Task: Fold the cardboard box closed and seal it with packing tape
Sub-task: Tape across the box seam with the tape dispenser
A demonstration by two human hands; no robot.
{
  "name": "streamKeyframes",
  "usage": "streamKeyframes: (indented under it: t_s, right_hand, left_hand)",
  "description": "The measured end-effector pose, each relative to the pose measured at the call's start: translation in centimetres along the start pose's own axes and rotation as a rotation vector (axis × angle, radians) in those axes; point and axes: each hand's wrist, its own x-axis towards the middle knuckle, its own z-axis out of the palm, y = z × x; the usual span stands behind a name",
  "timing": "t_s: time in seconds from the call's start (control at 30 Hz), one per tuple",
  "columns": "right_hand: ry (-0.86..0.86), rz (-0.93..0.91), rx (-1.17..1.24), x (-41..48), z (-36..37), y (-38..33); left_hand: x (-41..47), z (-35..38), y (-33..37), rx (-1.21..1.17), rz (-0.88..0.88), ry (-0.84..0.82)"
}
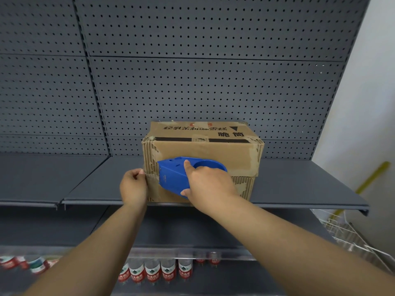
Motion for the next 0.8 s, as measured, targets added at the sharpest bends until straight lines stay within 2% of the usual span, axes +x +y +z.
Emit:
streamKeyframes:
  t_s: [0.1, 0.27, 0.37, 0.57, 0.8]
  right_hand:
    - [0.000, -0.002, 0.003, 0.1, 0.1, 0.0]
    - [-0.009, -0.012, 0.001, 0.2, 0.1, 0.0]
    - [-0.013, -0.013, 0.006, 0.3, 0.1, 0.0]
    - [-0.008, -0.025, 0.011, 0.4, 0.2, 0.3]
    - [0.017, -0.022, -0.044, 0.2, 0.5, 0.0]
  left_hand:
    - [-0.4, 0.2, 0.0, -0.103, -0.003, 0.069]
    - [-0.8, 0.6, -0.6, -0.137, 0.039, 0.117]
    - [-0.8, 0.8, -1.3, -0.133, 0.034, 0.101]
    - [-1.3, 0.6, -1.9, 0.042, 0.150, 0.029]
    - [-0.5, 0.2, -2.0, 0.040, 0.113, 0.003]
